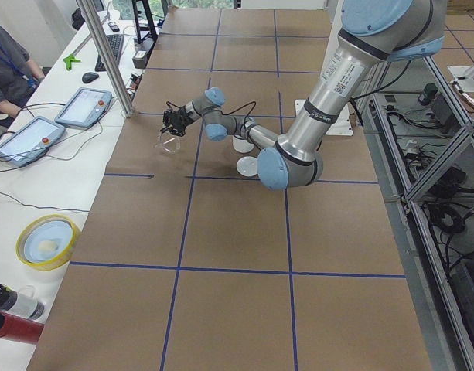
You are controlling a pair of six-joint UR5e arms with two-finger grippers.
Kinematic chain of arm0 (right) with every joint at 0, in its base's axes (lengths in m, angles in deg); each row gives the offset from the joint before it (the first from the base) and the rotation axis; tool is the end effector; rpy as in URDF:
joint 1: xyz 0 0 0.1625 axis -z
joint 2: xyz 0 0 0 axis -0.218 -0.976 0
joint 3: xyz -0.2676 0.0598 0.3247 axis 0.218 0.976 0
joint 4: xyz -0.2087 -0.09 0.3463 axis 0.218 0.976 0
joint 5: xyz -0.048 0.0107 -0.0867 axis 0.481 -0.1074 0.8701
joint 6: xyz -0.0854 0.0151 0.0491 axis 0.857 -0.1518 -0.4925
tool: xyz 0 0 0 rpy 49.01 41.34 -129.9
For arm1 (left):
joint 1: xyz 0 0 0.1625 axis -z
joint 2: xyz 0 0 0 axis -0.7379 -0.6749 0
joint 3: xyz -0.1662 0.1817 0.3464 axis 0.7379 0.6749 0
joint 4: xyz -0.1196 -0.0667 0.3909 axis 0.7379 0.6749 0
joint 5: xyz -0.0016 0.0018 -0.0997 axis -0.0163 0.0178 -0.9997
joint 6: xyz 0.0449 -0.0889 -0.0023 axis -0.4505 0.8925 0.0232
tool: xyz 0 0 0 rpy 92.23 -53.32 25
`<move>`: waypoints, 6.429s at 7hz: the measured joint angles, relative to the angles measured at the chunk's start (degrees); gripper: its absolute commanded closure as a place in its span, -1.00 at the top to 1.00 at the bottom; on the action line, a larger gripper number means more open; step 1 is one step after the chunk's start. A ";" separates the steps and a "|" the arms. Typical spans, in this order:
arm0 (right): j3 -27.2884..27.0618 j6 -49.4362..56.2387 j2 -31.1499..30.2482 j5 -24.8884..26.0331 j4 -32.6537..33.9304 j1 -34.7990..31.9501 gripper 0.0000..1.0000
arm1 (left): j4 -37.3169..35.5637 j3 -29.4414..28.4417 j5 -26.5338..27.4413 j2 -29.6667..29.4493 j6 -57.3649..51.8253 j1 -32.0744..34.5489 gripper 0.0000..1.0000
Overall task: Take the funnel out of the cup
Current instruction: 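Lift the funnel up out of the white mug with the left gripper, then set the funnel down farther from the robot and open the left gripper, then move the left gripper down to the white lid beside the mug, then grasp the white lid by its knob with the left gripper, then lift the lid and carry it over the mug with the left gripper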
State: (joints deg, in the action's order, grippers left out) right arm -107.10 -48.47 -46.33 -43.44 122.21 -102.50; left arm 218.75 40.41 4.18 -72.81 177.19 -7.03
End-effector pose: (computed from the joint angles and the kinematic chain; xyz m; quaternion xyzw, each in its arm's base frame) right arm 0.0670 -0.4450 0.6702 -0.0093 -0.3520 0.0051 0.9359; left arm 0.4679 -0.6197 0.3279 0.1782 0.5072 -0.5768 0.6151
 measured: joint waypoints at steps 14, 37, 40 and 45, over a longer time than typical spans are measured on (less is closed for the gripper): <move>0.04 0.00 0.00 0.00 0.00 0.00 1.00 | -32.65 52.60 -31.69 31.53 -51.76 3.72 1.00; 0.01 0.00 0.00 0.00 0.00 0.00 1.00 | -25.57 40.17 -38.82 31.88 -60.98 -8.80 -0.35; 0.00 0.00 0.00 0.00 0.00 0.00 1.00 | -25.79 40.45 -38.82 31.94 -60.80 -8.80 -1.00; 0.02 0.00 0.00 0.00 0.00 0.00 1.00 | -31.35 52.24 -39.29 36.38 -61.28 -5.22 -1.00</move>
State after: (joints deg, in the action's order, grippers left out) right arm -107.09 -48.47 -46.33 -43.44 122.21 -102.50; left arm 187.40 92.65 -35.12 -36.42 115.91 -12.25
